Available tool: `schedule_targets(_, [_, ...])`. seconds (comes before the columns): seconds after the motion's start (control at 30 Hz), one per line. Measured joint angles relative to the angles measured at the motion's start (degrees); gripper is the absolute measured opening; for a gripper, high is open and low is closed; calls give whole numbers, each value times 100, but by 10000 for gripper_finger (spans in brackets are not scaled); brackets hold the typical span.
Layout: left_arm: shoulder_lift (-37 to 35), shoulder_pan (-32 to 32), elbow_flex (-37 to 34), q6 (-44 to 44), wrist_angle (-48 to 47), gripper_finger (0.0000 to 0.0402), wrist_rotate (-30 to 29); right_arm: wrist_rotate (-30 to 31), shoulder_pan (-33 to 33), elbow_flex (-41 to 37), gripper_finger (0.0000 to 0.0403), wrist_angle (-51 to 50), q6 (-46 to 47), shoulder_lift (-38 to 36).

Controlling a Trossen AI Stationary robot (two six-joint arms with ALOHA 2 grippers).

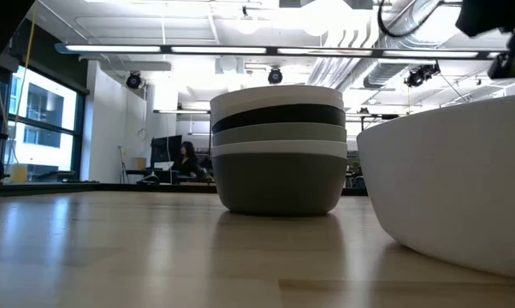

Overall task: Nest bowls inside each other
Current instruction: Stack the white bowl on top of the white bowl

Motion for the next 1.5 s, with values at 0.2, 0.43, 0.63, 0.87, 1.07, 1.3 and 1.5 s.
schedule_targets(0.2, [0,0,0,-55,2,177,-7,234,294,-702,113,621,-223,2])
schedule_targets(0.43, [0,0,0,-49,4,177,-341,368,666,-1208,112,1904,429,2])
schedule_targets(0.63, [0,-13,0,-83,-8,177,-588,835,875,-1542,112,2310,1110,2])
schedule_targets(0.87, [-1,-32,0,-446,-931,177,-1365,1286,1041,-1818,112,2414,1697,2])
schedule_targets(1.07, [0,-248,0,-545,-2286,177,-1896,1366,1164,-1905,112,2565,1911,2])
schedule_targets(1.3, [0,-469,0,-681,-3405,177,-1959,1534,1372,-1915,112,2620,2212,2])
schedule_targets(1.5, [0,-621,0,-861,-4118,177,-1985,1665,1626,-1915,112,2685,2431,5])
